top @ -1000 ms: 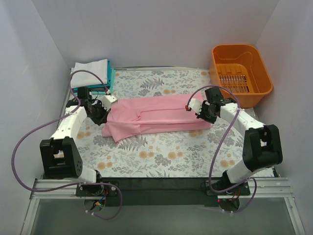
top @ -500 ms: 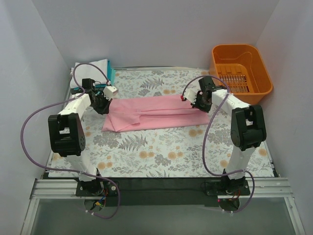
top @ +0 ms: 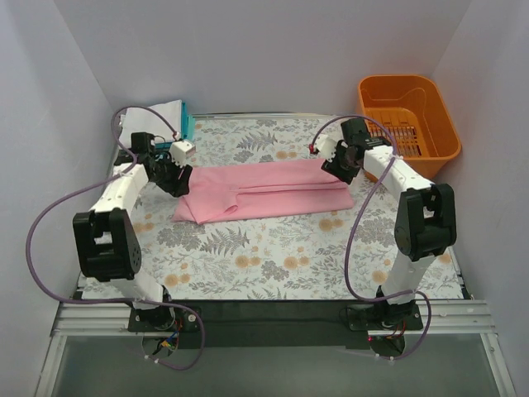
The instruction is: Fold and stack the t-shirts
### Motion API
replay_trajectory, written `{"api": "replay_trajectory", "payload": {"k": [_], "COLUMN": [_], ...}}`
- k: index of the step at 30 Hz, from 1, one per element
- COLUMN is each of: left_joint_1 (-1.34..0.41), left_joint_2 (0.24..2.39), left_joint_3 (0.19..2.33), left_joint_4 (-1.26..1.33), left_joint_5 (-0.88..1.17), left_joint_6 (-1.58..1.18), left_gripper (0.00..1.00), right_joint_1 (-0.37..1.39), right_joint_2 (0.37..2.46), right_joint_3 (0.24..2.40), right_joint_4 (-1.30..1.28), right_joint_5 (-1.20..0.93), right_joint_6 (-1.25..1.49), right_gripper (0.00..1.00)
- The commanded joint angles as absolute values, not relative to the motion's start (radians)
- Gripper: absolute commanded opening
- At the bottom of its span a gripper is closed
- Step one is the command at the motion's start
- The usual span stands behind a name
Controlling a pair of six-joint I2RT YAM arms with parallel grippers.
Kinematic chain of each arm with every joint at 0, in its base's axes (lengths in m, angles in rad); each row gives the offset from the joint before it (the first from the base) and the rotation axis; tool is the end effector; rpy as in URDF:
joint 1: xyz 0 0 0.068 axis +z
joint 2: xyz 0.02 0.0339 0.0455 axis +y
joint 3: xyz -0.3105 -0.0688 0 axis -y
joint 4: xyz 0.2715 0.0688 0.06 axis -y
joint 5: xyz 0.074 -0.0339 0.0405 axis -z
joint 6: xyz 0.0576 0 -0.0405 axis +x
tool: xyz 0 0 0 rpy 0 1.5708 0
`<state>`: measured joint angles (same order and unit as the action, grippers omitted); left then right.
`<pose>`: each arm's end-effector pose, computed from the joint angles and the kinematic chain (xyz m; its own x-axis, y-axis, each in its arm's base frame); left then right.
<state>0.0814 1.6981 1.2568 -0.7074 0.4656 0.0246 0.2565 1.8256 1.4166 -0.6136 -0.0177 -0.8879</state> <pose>0.3828 0.0053 0.2453 -0.9062 -0.0519 -0.4196 0.1330 0.9071 -0.3994 0.4252 0.1126 0.2487 -0.3173 -0.8851 -0.3406 -0.8061 0.4409 -0.3947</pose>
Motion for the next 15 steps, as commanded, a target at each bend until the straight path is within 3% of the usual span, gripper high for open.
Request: {"api": "replay_trajectory", "payload": {"k": [1,7,15], "left_joint_1": [0.003,-0.142,-0.198], "left_joint_2": [1.513,1.479,1.531], "left_joint_3": [1.137,1.029,0.953], "left_joint_4": [-0.730,-0.680,-0.611], "left_joint_5": [0.540,0.496,0.365], "left_joint_6": [-0.033,-0.057,-0.029], "left_gripper": [0.49,0.49,0.49], "right_joint_1": [0.255,0.253,0.255], "right_joint_2": [1.753,1.752,1.756], "right_joint_3": [1.436,1.393,1.381], "right_joint_4": [-0.649,-0.663,-0.667], "right_joint_5": [-0.099,-0.149,-0.152], "right_joint_6": [-0.773,-0.703,-0.701], "right_gripper": [0.43,0.40,0.39]}}
